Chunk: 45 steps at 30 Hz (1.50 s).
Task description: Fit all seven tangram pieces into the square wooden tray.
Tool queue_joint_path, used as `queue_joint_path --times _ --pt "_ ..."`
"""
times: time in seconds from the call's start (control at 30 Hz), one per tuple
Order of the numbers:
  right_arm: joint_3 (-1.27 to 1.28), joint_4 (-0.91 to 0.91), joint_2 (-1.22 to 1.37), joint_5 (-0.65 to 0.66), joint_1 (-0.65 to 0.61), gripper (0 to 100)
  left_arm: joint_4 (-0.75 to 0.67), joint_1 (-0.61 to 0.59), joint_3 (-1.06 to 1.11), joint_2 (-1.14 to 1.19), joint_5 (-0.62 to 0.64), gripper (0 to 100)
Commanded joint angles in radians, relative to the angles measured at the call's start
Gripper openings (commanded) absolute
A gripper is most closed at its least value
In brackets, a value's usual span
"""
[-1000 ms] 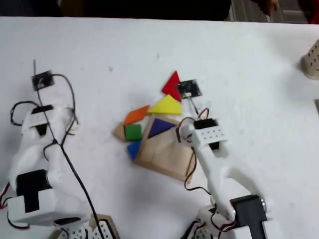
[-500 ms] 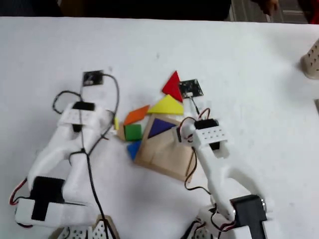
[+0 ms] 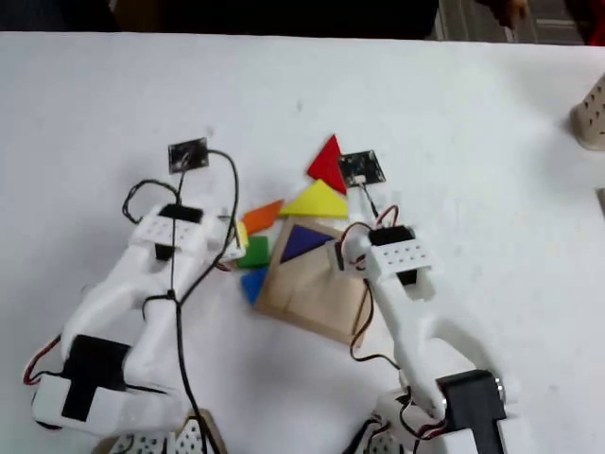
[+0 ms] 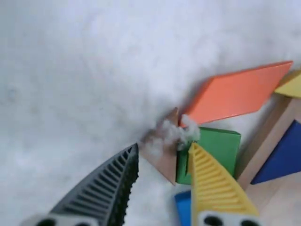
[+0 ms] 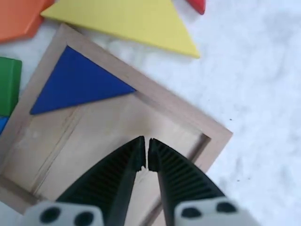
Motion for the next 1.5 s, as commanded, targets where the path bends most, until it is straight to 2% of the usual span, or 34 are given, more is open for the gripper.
queue_joint_path --times 0.0,0.13,0.33,0.63,0.73,0.9,1.2,1.27,1.4,1.47 --pt "-0.003 -0.018 -0.048 0.003 0.008 1.7 -0.029 -0.013 0.011 -0.047 0.012 20" --pt "-0.003 -0.016 -0.048 0.003 0.008 1.7 -0.020 -0.022 0.018 -0.045 0.012 20" --pt "-0.002 -0.015 -0.047 0.003 0.008 1.7 0.003 -0.122 -0.015 0.030 0.012 20" --pt "-0.002 -0.012 -0.047 0.003 0.008 1.7 0.118 -0.099 -0.153 0.154 0.011 20" --pt "-0.002 -0.012 -0.047 0.003 0.008 1.7 0.114 -0.104 -0.157 0.156 0.005 20" --pt "-0.002 -0.012 -0.047 0.000 0.010 1.7 0.114 -0.097 -0.153 0.154 -0.126 20" --pt "-0.002 -0.012 -0.047 -0.003 0.015 1.7 0.117 -0.088 -0.149 0.154 -0.133 19" --pt "-0.002 -0.012 -0.047 -0.005 0.015 1.7 0.118 -0.071 -0.147 0.154 -0.143 16" --pt "-0.002 -0.012 -0.047 -0.005 0.015 1.7 0.118 -0.054 -0.149 0.154 -0.241 5" --pt "-0.002 -0.012 -0.047 -0.005 0.015 1.7 0.118 -0.054 -0.150 0.154 -0.236 3"
